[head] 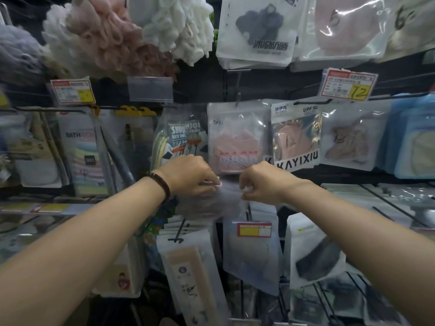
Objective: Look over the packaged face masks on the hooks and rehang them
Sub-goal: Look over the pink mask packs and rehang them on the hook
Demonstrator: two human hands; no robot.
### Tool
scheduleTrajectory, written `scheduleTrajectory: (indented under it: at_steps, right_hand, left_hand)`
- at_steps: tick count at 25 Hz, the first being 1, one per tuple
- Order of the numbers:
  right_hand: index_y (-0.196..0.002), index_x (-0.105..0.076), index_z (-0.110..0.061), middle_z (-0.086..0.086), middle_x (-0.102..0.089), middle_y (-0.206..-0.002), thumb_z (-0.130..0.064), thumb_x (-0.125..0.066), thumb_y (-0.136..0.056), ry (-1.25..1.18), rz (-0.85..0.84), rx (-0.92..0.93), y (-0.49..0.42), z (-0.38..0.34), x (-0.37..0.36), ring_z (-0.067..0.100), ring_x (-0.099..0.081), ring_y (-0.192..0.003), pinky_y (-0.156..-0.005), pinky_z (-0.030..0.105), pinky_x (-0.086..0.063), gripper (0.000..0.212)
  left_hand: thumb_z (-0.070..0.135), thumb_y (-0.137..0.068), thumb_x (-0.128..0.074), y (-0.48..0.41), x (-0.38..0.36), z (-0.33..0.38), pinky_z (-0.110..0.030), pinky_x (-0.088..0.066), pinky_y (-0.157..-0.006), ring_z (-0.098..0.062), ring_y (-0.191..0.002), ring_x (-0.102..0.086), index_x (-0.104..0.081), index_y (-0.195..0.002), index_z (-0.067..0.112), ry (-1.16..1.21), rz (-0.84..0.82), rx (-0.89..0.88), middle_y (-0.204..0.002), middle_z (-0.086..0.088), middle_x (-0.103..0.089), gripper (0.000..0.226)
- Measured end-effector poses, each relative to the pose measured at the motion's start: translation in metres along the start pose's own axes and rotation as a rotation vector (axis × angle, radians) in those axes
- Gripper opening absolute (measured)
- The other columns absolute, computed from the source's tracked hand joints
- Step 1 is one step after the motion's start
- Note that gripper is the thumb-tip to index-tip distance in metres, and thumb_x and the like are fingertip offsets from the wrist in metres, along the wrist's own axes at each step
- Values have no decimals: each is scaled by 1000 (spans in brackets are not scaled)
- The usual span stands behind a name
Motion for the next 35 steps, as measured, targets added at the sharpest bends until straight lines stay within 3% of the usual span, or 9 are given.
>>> scheduleTrajectory:
  at_steps: [5, 14, 20, 25, 30, 35]
  right_hand:
    - [-120, -76, -28, -1, -75, -117, -34, -72, -98, 95, 41, 53, -2, -4, 2, 24, -72, -103, -91, 44, -63, 23]
    - [-109, -79, -26, -5, -77, -101, -32, -70, -97, 90, 77, 79, -2, 1, 4, 22, -72, -91, -84, 42, -64, 15]
    - [-112, -75, -28, 0, -75, -109, -39, -70, -96, 91, 107, 70, -2, 1, 2, 26, -71, -95, -83, 43, -64, 20]
    - [-120, -70, -25, 3, -71, -114, -47, -69, -99, 127, 155, 74, -2, -1, 2, 30, -69, -100, -80, 40, -59, 31]
    - [-120, -71, -23, 5, -71, -110, -47, -68, -102, 138, 148, 84, -5, -7, 0, 30, -69, -95, -80, 41, -60, 30]
    - [-113, -71, -23, 4, -68, -99, -54, -64, -102, 133, 75, 75, -12, -8, -6, 30, -67, -87, -74, 41, -57, 33]
  left_hand:
    - [47, -105, -59, -1, 0, -2, -25, -56, -81, -10, -103, -75, -75, -133, 37, 23, 9, -17, -118, 14, -80, 33]
    - [44, -109, -51, -2, -5, 1, -34, -60, -84, -16, -100, -73, -70, -138, 34, -22, -87, -29, -113, 8, -79, 36]
    - [44, -114, -37, -7, -16, 1, -38, -62, -74, -19, -77, -70, -69, -127, 24, -195, -170, 29, -91, 2, -74, 40]
    - [40, -107, -30, -8, 0, 9, -28, -45, -47, -16, -49, -50, -71, -99, 19, -297, 51, -45, -67, 7, -66, 47]
    - [44, -105, -27, -5, 2, 10, -33, -55, -53, -19, -63, -69, -73, -108, 22, -226, 64, -37, -82, 5, -73, 51]
    - [35, -107, -49, -5, -3, 3, -38, -60, -71, -20, -86, -72, -68, -119, 22, -119, -21, 27, -99, 3, -75, 25]
Point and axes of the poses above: each hand's wrist, its own y-axis away from the middle knuckle, its own x-axis out of the back of the hand, z = x × y, the point moved 10 cm from there along -y, towards the middle knuckle
